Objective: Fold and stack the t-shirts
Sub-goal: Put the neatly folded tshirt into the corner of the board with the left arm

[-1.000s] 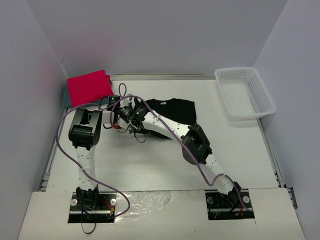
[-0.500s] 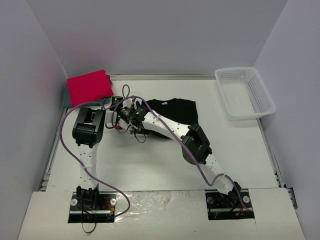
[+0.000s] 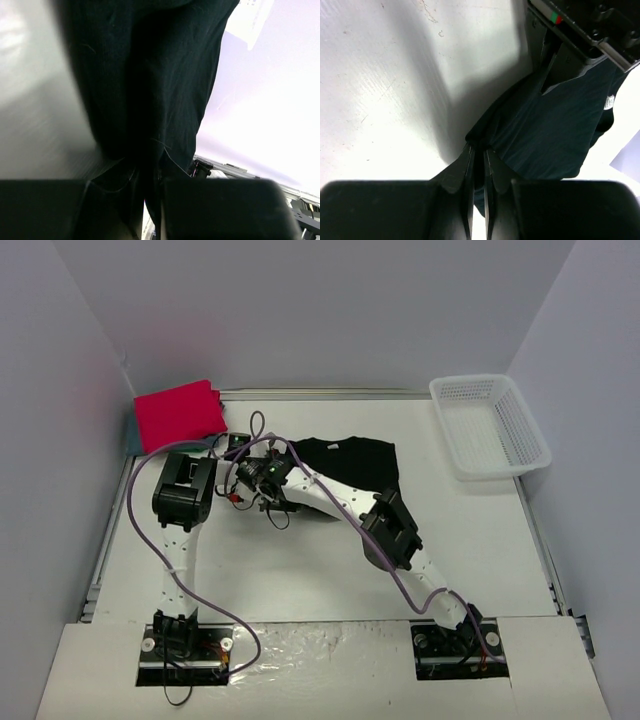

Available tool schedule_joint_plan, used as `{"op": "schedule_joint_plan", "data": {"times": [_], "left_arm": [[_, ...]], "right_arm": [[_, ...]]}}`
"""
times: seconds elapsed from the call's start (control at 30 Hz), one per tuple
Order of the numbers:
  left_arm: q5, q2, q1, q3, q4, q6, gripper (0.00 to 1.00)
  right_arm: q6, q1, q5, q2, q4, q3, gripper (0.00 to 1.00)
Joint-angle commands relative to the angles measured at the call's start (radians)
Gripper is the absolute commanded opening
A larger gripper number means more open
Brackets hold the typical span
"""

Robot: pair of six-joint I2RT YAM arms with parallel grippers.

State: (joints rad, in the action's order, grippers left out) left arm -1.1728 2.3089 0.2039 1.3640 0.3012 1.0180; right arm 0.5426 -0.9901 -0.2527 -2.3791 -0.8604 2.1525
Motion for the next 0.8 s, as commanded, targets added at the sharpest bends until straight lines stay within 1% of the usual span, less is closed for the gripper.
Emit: {"op": "schedule_joint_plan", "data": {"times": [0.0, 0.07, 0.1, 0.17, 0.2, 0.27, 0.33, 0.37, 0.4, 0.43, 0.47, 0.53, 0.57, 0.6, 0.63, 0.67, 0.7, 0.77], "left_arm": [[0.005, 0.035, 0.063, 0.063, -0.007, -0.007, 0.02], [0.016, 0.046, 0.057, 0.096, -0.048, -0.030, 0.02], [0.019, 0.046, 0.052, 0.109, -0.063, -0.056, 0.02], [0.027, 0.049, 0.046, 0.148, -0.115, -0.084, 0.02], [0.030, 0.050, 0.043, 0.162, -0.131, -0.108, 0.02], [0.035, 0.047, 0.035, 0.200, -0.180, -0.133, 0.03], [0.041, 0.046, 0.026, 0.216, -0.191, -0.151, 0.03], [0.042, 0.044, 0.025, 0.221, -0.197, -0.154, 0.02], [0.042, 0.043, 0.022, 0.230, -0.200, -0.165, 0.02], [0.042, 0.040, 0.016, 0.237, -0.227, -0.176, 0.03], [0.045, 0.037, 0.014, 0.245, -0.238, -0.199, 0.02], [0.056, 0.026, 0.006, 0.256, -0.269, -0.237, 0.02], [0.061, 0.020, 0.000, 0.259, -0.299, -0.254, 0.02], [0.064, 0.014, -0.003, 0.261, -0.330, -0.283, 0.02], [0.073, 0.001, -0.006, 0.262, -0.368, -0.300, 0.02], [0.079, -0.006, -0.012, 0.262, -0.379, -0.324, 0.03], [0.081, -0.017, -0.015, 0.261, -0.387, -0.338, 0.02], [0.113, -0.029, -0.020, 0.274, -0.473, -0.390, 0.02]], "right_arm": [[0.022, -0.114, 0.044, 0.031, 0.072, 0.056, 0.00], [0.019, -0.130, 0.044, 0.043, 0.072, 0.047, 0.00], [0.017, -0.131, 0.040, 0.047, 0.073, 0.043, 0.25], [0.017, -0.139, 0.041, 0.070, 0.073, 0.001, 0.60], [0.019, -0.140, 0.053, 0.083, 0.072, -0.019, 0.73], [0.028, -0.142, 0.078, 0.138, 0.073, -0.104, 0.80], [0.040, -0.140, 0.133, 0.206, 0.072, -0.176, 0.82], [0.049, -0.137, 0.159, 0.239, 0.075, -0.266, 0.85], [0.059, -0.134, 0.183, 0.267, 0.075, -0.311, 0.87], [0.065, -0.130, 0.234, 0.328, 0.069, -0.359, 0.88], [0.085, -0.115, 0.242, 0.360, 0.067, -0.447, 0.89], [0.106, -0.079, 0.303, 0.448, 0.040, -0.520, 0.89], [0.134, -0.053, 0.361, 0.474, 0.023, -0.551, 0.90], [0.151, 0.014, 0.389, 0.500, 0.009, -0.597, 0.90], [0.169, 0.054, 0.450, 0.546, -0.029, -0.615, 0.90], [0.201, 0.098, 0.472, 0.566, -0.049, -0.628, 0.91], [0.210, 0.187, 0.490, 0.595, -0.066, -0.646, 0.90], [0.230, 0.276, 0.551, 0.613, -0.124, -0.661, 0.89]]}}
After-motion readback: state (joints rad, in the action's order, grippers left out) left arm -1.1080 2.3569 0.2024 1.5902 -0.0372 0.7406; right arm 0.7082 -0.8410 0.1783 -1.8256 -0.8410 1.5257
